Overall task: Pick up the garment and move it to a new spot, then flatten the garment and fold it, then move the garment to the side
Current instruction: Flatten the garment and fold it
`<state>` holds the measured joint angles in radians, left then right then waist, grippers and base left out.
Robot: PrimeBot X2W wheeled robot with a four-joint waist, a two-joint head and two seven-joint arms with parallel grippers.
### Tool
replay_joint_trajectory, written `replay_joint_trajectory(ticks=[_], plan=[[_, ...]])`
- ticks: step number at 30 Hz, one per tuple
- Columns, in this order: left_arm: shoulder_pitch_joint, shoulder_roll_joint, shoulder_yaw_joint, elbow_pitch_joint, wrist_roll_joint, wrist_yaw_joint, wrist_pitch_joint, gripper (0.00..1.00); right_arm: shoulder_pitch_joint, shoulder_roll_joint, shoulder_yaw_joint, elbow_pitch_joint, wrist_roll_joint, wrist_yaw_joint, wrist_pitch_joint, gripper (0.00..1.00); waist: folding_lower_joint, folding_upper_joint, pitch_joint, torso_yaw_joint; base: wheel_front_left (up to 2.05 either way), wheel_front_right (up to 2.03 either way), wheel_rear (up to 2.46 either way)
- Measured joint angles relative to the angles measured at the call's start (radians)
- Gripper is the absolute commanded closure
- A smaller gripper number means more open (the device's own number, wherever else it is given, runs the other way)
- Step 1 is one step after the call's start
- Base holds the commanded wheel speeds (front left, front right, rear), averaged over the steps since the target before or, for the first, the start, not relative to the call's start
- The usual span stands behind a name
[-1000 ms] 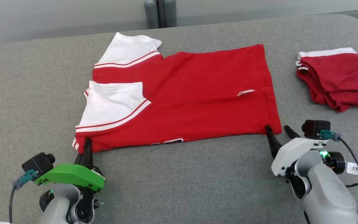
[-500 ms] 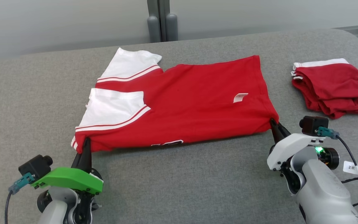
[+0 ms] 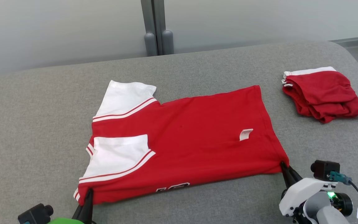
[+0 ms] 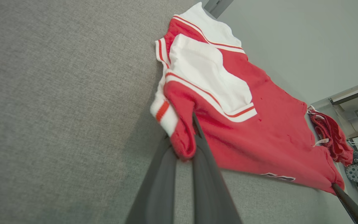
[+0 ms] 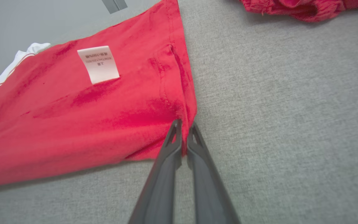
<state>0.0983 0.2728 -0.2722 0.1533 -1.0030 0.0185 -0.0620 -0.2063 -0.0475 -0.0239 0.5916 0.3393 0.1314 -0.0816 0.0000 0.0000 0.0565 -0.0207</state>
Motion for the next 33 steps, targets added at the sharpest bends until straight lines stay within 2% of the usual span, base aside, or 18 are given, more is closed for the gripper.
replay_joint_trajectory(ticks=[3, 4, 5, 6, 7, 8, 9, 16, 23, 30, 33], plan=[[0.025, 0.008, -0.004, -0.004, 0.000, 0.010, 0.010, 1.00, 0.058, 0.000, 0.002, -0.070, 0.014, 0.000, 0.050, 1.00, 0.0000, 0.0000, 0.006, -0.005, 0.00, 0.00, 0.00], [0.026, 0.008, -0.007, -0.001, 0.000, 0.012, 0.013, 1.00, 0.074, 0.000, 0.003, -0.093, 0.016, 0.000, 0.063, 0.95, 0.0000, 0.0000, 0.008, -0.006, 0.00, 0.00, 0.00], [0.026, 0.008, -0.009, 0.002, 0.000, 0.012, 0.012, 1.00, 0.085, 0.000, 0.003, -0.109, 0.016, 0.000, 0.070, 0.84, 0.0000, 0.0000, 0.010, -0.007, 0.00, 0.00, 0.00], [0.026, 0.007, -0.009, 0.008, 0.000, 0.013, 0.012, 0.88, 0.097, 0.000, 0.003, -0.128, 0.013, 0.000, 0.081, 0.64, 0.0000, 0.0000, 0.013, -0.008, 0.00, 0.00, 0.00], [0.026, 0.007, -0.011, 0.014, 0.002, 0.016, 0.008, 0.58, 0.108, 0.000, 0.003, -0.146, 0.011, 0.000, 0.092, 0.47, 0.0000, 0.0000, 0.015, -0.009, 0.00, 0.00, 0.00], [0.026, 0.008, -0.012, 0.018, 0.006, 0.017, 0.007, 0.08, 0.119, 0.000, 0.003, -0.163, 0.010, 0.000, 0.100, 0.00, 0.0000, 0.0000, 0.017, -0.010, 0.00, 0.00, 0.00], [0.025, 0.008, -0.014, 0.020, 0.011, 0.018, 0.002, 0.00, 0.127, 0.000, 0.002, -0.177, 0.010, 0.000, 0.106, 0.00, 0.0000, 0.0000, 0.019, -0.012, 0.00, 0.00, 0.00], [0.001, 0.063, -0.018, 0.011, 0.080, 0.033, -0.018, 0.00, 0.175, -0.001, -0.047, -0.292, -0.020, 0.000, 0.139, 0.00, 0.0000, 0.0000, 0.025, -0.018, 0.00, 0.00, 0.00], [-0.199, 0.186, -0.027, -0.054, 0.176, 0.032, 0.059, 0.00, 0.136, -0.002, -0.059, -0.404, -0.079, 0.000, 0.174, 0.00, 0.0000, 0.0000, 0.047, -0.028, 0.00, 0.00, 0.00], [-0.546, 0.311, -0.060, -0.045, 0.247, -0.047, 0.238, 0.00, 0.000, -0.001, 0.000, -0.474, -0.151, 0.000, 0.215, 0.00, 0.0000, 0.0000, 0.108, -0.048, 0.00, 0.00, 0.00], [-0.683, 0.344, -0.085, -0.003, 0.259, -0.089, 0.318, 0.00, -0.063, -0.001, 0.037, -0.486, -0.158, 0.000, 0.225, 0.00, 0.0000, 0.0000, 0.147, -0.062, 0.00, 0.00, 0.00]])
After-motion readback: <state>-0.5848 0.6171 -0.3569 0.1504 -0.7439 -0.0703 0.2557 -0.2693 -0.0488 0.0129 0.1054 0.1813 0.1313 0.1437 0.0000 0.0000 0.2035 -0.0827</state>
